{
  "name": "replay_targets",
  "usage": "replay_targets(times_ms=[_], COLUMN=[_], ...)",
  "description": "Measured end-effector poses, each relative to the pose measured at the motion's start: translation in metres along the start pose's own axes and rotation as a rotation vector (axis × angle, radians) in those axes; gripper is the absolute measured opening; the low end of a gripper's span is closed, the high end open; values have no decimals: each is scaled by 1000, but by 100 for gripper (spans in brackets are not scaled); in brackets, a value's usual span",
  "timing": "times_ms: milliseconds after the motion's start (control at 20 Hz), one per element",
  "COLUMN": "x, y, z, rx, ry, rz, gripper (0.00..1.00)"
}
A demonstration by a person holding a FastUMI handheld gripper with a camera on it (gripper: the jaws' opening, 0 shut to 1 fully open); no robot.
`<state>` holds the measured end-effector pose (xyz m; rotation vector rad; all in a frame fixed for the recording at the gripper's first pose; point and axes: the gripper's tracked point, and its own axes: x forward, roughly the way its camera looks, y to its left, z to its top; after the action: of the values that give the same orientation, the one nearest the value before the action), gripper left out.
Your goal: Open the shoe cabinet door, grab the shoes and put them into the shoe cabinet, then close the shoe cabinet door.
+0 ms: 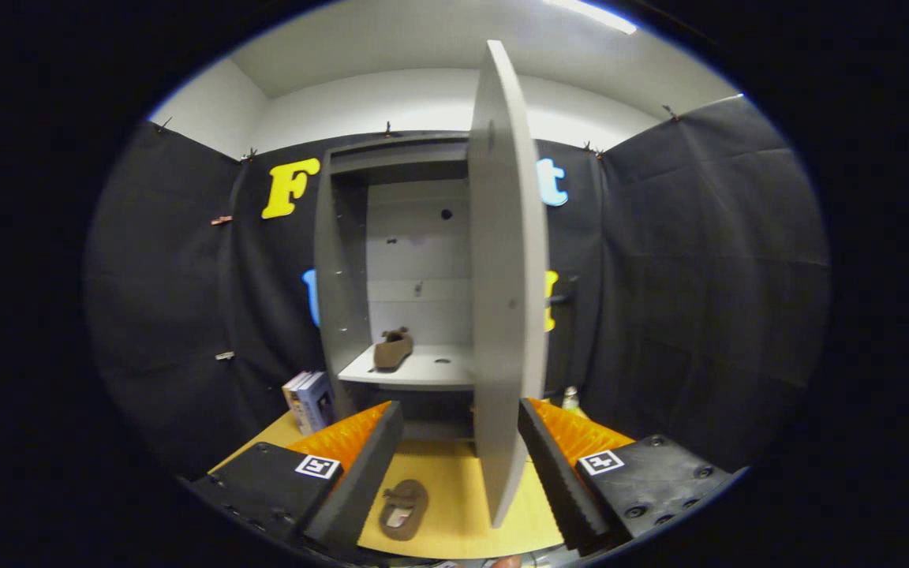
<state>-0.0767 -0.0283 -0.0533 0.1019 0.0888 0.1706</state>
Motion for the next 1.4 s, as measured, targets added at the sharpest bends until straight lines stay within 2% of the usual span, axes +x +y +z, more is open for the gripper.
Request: replay_targets(times_ms=[50, 450, 800, 1100, 1300, 1400], x=[8, 69, 103, 139, 170, 191], y=[12, 64, 82, 86, 88, 92], z=[-11, -170, -325, -406, -438, -451], rx=[13, 64, 116, 111, 117, 105], ry=[11, 255, 484, 592, 600, 592], rz=[27, 95, 85, 46, 10, -9], gripper=[100, 99, 99, 99, 99, 90])
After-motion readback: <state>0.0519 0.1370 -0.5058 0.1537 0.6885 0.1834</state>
